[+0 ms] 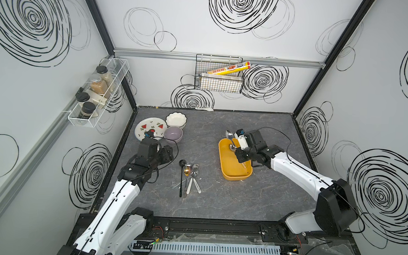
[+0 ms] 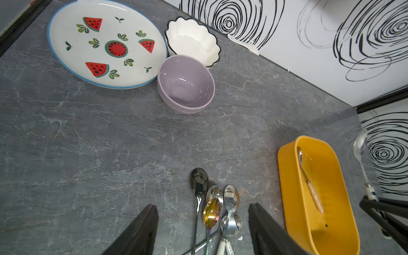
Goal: Put the spoon into the storage box
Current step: Place the spoon in the storage box.
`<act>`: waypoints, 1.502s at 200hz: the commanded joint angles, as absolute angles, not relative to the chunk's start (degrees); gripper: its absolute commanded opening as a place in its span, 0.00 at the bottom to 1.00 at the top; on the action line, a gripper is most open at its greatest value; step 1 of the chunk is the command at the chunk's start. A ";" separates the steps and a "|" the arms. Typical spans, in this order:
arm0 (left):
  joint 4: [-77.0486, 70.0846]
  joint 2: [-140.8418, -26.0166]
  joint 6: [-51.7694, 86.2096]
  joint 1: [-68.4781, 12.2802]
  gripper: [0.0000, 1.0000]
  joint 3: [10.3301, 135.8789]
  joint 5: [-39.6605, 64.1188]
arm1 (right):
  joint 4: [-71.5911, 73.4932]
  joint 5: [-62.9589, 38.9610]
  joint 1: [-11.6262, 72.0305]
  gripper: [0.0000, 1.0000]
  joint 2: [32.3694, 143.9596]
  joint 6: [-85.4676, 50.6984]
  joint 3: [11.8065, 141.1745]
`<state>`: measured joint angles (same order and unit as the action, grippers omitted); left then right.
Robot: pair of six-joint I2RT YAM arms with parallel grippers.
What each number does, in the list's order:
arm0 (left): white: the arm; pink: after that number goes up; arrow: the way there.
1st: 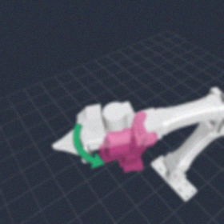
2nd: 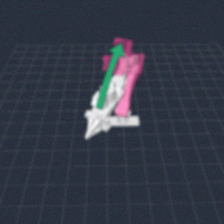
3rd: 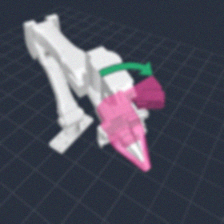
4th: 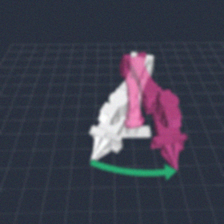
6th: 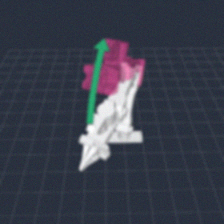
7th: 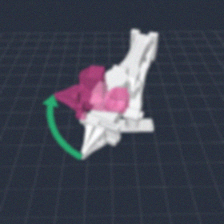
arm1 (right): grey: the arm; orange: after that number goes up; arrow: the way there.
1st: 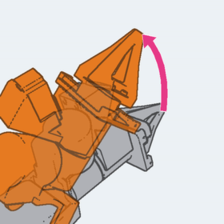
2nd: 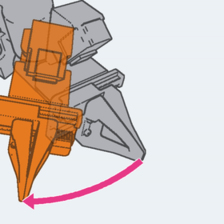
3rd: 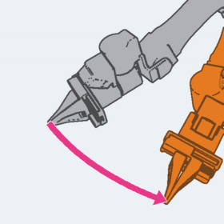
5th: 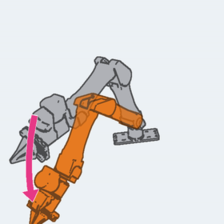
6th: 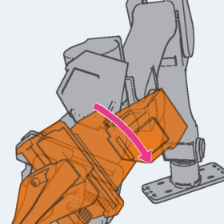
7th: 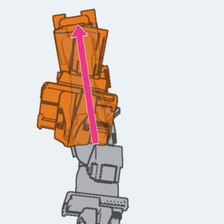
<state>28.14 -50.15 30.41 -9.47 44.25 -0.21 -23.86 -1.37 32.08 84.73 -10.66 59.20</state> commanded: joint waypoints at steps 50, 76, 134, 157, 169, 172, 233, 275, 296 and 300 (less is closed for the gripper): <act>25.75 -51.09 29.28 -9.74 0.72 43.55 1.94 | -26.12 -1.61 32.17 0.07 95.65 -22.34 62.39; 25.59 -51.13 29.23 -9.75 0.71 43.42 2.24 | -24.62 -3.70 32.26 0.07 97.59 -23.12 61.78; 25.65 -51.11 29.09 -9.75 0.71 43.50 2.77 | -22.33 -5.47 32.68 0.06 100.65 -23.74 60.56; 25.44 -51.02 29.12 -9.73 0.71 43.42 2.64 | -22.08 -5.19 32.78 0.06 101.91 -23.64 60.46; 25.37 -51.07 29.10 -9.75 0.71 43.33 2.85 | -21.90 -4.60 32.78 0.06 102.76 -23.80 60.40; 25.40 -51.14 29.09 -9.71 0.71 43.33 2.82 | -21.90 -4.41 32.78 0.06 102.90 -23.89 60.38; 25.21 -52.59 28.93 -10.64 0.72 43.12 3.89 | -21.14 -3.26 32.78 0.15 103.54 -25.71 60.14; 25.71 -56.24 30.79 -21.24 0.72 43.59 0.13 | -21.79 -3.43 32.78 0.37 100.45 -24.49 60.56; 26.06 -60.96 35.31 -27.36 0.71 43.54 -1.09 | -22.08 -2.73 32.83 0.46 96.99 -23.28 60.66; 25.77 -61.93 36.25 -28.21 0.71 43.26 -0.90 | -22.29 -2.51 32.79 0.47 96.30 -23.02 60.79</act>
<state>27.00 -57.45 31.48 -23.33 43.59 0.99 -21.04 -3.81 32.49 101.23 -24.62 60.75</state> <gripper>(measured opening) 0.715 0.447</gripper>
